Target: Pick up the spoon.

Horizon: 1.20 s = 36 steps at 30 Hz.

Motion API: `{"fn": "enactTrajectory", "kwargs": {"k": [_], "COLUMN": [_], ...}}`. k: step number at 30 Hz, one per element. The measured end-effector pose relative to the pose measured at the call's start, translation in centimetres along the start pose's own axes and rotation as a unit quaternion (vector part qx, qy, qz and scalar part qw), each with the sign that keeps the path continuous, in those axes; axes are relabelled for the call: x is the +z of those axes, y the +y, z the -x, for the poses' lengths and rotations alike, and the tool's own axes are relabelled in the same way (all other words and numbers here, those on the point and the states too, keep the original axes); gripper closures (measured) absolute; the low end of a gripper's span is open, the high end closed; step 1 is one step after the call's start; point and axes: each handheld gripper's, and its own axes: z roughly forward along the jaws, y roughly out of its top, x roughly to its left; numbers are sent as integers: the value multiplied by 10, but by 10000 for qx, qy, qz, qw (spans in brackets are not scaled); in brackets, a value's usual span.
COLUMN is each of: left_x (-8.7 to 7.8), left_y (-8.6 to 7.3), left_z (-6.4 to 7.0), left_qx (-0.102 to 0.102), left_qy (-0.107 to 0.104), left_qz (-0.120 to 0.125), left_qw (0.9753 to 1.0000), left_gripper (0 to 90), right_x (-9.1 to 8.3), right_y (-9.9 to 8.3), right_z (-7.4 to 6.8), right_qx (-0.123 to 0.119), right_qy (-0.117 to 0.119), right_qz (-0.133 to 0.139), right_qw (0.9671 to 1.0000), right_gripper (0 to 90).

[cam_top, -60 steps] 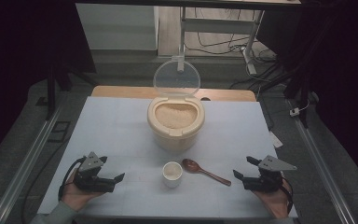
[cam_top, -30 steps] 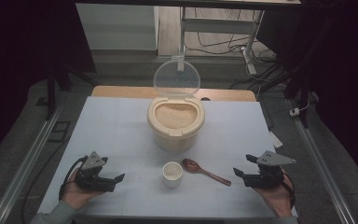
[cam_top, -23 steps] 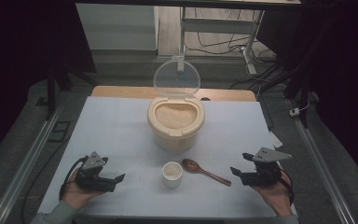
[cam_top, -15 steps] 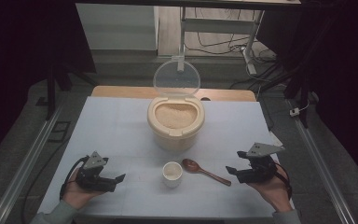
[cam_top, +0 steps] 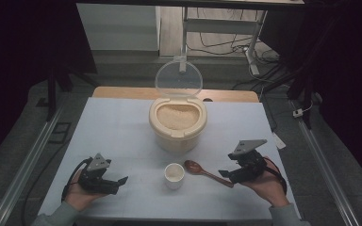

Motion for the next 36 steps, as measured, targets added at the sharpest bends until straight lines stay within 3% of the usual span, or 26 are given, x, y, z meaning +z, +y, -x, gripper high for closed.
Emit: {"fn": "enactTrajectory", "kwargs": {"k": [8, 16, 23, 26, 33, 36], "left_x": [0, 1, 2, 2, 3, 3], "left_y": [0, 0, 0, -1, -1, -1], "left_z": [1, 2, 1, 1, 2, 1], "left_qx": [37, 68, 83, 98, 104, 111], "left_qy": [2, -5, -19, -19, -17, -16], "left_qz": [-22, -38, -67, -85, -92, -101], "left_qw": [10000, 10000, 9999, 9999, 9999, 9999], "left_gripper": [82, 82, 82, 82, 82, 82], "right_x": [19, 33, 48, 56, 64, 69], "right_y": [3, -2, -7, -8, -9, -9], "right_z": [-3, -6, -4, -4, -3, -2], "right_qx": [-125, -197, -135, -189, -187, -218], "right_qy": [234, 246, 293, 302, 326, 343], "right_qz": [-326, -733, -1044, -1260, -1422, -1587], "right_qw": [9991, 9968, 9940, 9914, 9891, 9865], "right_gripper": [321, 348, 389, 424, 483, 521]}}
